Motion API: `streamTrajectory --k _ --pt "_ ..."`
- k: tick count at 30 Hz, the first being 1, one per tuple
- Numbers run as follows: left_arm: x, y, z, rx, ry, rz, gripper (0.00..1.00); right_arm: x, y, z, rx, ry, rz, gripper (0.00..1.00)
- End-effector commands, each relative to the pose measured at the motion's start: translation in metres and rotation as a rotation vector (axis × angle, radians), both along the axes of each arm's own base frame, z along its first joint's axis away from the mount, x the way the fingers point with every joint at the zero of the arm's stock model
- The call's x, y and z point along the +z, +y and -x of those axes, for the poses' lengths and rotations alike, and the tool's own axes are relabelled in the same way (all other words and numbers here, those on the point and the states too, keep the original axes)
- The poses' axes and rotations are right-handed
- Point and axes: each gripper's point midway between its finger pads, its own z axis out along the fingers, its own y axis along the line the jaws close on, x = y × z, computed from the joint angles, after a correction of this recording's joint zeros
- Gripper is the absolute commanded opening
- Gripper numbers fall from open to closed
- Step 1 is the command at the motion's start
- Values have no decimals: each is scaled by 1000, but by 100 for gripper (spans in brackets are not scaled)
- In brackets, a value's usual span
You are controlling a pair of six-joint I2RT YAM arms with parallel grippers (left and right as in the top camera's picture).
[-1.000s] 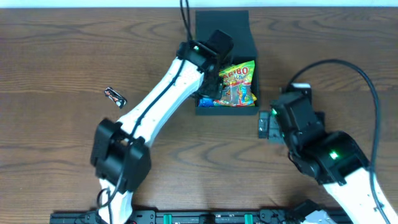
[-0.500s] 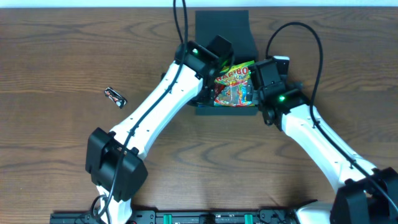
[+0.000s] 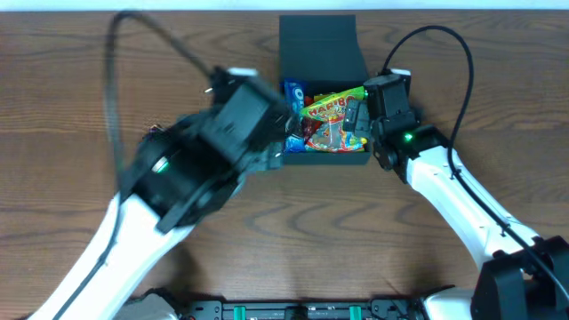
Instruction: Pack container
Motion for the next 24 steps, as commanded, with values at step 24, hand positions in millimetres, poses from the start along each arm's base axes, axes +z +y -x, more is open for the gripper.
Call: streamTrajectory --k 24 --pt "-74 14 32 57 147 17 95 -46 -29 -52 -86 -79 169 99"
